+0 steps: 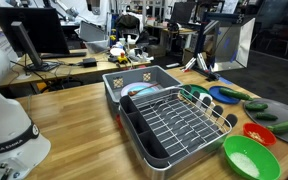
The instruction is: Move the mug to the right
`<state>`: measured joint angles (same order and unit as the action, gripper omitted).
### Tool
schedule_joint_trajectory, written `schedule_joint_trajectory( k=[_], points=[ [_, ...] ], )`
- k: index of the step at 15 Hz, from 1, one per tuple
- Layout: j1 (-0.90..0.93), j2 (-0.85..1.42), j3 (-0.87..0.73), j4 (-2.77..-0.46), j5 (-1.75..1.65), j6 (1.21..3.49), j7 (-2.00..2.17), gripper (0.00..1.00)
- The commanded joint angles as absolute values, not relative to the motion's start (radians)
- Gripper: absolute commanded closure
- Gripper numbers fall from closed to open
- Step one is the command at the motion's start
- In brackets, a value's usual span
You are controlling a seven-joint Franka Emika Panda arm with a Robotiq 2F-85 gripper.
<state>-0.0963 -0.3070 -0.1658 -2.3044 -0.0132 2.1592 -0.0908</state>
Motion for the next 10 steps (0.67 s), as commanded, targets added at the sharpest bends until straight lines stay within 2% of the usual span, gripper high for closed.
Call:
schedule_joint_trajectory(
  k=[1, 10],
  points=[
    [-0.105, -0.306, -0.158, -2.302, -0.01, 2.157, -0.094, 0.0],
    [-0.088, -0.27, -0.16, -2.317, 0.01, 2.207, -0.149, 0.0]
  ],
)
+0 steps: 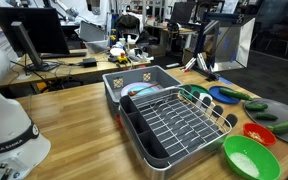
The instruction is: Move the mug to the right
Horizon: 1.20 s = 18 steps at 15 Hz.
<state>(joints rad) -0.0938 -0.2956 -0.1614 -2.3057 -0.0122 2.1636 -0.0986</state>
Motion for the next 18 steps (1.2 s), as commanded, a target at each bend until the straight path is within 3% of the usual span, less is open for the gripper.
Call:
schedule_joint_trajectory(
  k=[1, 18],
  points=[
    [-0.081, -0.256, -0.16, -2.323, 0.01, 2.224, -0.173, 0.0],
    [-0.031, -0.174, -0.143, -2.342, 0.019, 2.267, -0.373, 0.0]
  ],
)
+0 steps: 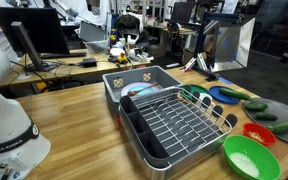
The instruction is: Move the mug to the right
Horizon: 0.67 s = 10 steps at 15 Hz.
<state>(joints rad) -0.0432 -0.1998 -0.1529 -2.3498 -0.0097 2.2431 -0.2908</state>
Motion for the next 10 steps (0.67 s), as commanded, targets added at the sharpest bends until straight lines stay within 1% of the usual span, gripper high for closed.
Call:
schedule_joint_trajectory(
  k=[1, 5, 7, 10],
  points=[
    [-0.021, -0.161, -0.138, -2.337, 0.028, 2.272, -0.409, 0.0],
    [0.026, -0.063, -0.096, -2.309, 0.04, 2.343, -0.521, 0.0],
    [0.038, -0.001, -0.073, -2.288, 0.079, 2.421, -0.565, 0.0],
    [0.027, 0.108, -0.033, -2.224, 0.232, 2.436, -0.7, 0.0]
  ],
)
